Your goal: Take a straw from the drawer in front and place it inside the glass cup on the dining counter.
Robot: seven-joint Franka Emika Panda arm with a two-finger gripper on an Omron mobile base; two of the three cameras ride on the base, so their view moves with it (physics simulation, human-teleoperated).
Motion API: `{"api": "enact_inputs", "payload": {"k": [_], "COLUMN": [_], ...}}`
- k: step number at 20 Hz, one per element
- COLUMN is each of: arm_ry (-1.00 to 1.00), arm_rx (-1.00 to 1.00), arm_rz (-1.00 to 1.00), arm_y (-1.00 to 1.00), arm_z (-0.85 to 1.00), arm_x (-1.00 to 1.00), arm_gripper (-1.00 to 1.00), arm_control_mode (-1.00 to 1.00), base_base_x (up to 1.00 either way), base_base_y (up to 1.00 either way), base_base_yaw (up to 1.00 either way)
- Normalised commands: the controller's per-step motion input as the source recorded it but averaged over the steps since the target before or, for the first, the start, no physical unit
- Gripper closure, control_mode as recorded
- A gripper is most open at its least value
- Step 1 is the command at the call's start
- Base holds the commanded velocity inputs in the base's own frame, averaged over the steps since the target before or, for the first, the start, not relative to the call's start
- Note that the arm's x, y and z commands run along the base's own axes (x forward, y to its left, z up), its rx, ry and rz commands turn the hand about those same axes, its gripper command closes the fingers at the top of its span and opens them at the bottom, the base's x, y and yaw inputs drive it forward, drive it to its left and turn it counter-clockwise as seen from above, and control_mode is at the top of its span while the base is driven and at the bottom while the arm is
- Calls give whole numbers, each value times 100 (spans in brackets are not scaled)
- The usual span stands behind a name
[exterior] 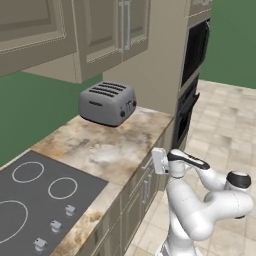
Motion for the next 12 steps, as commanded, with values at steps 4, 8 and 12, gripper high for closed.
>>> {"api": "enact_inputs", "payload": {"k": [4, 8, 12], "arm_ry": [0, 0, 0], "arm_rx": [20, 26, 33], "arm_rz": [6, 9, 12], "arm_y": [13, 16, 14], "arm_z": [-100, -100, -100], "arm_x": [40, 36, 23], "arm_gripper": [-100, -100, -100], "arm_control_mode": [-100, -100, -100], "base_base_x": [0, 0, 0], "base_base_y": [0, 0, 0], "base_base_yaw": [0, 0, 0]}}
